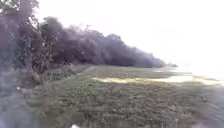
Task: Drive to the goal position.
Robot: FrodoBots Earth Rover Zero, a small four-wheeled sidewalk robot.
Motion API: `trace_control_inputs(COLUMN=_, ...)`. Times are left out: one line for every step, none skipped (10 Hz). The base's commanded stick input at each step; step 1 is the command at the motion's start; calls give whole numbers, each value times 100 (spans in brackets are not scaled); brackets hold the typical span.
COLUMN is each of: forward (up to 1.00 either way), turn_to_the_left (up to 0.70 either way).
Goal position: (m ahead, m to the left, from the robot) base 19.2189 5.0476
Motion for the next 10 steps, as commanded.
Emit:
trace_control_inputs(forward=60, turn_to_the_left=-15)
trace_control_inputs(forward=60, turn_to_the_left=-15)
trace_control_inputs(forward=60, turn_to_the_left=-15)
trace_control_inputs(forward=60, turn_to_the_left=-15)
trace_control_inputs(forward=60, turn_to_the_left=-15)
trace_control_inputs(forward=60, turn_to_the_left=-15)
trace_control_inputs(forward=60, turn_to_the_left=-15)
trace_control_inputs(forward=60, turn_to_the_left=-15)
trace_control_inputs(forward=60, turn_to_the_left=-15)
trace_control_inputs(forward=60, turn_to_the_left=-15)
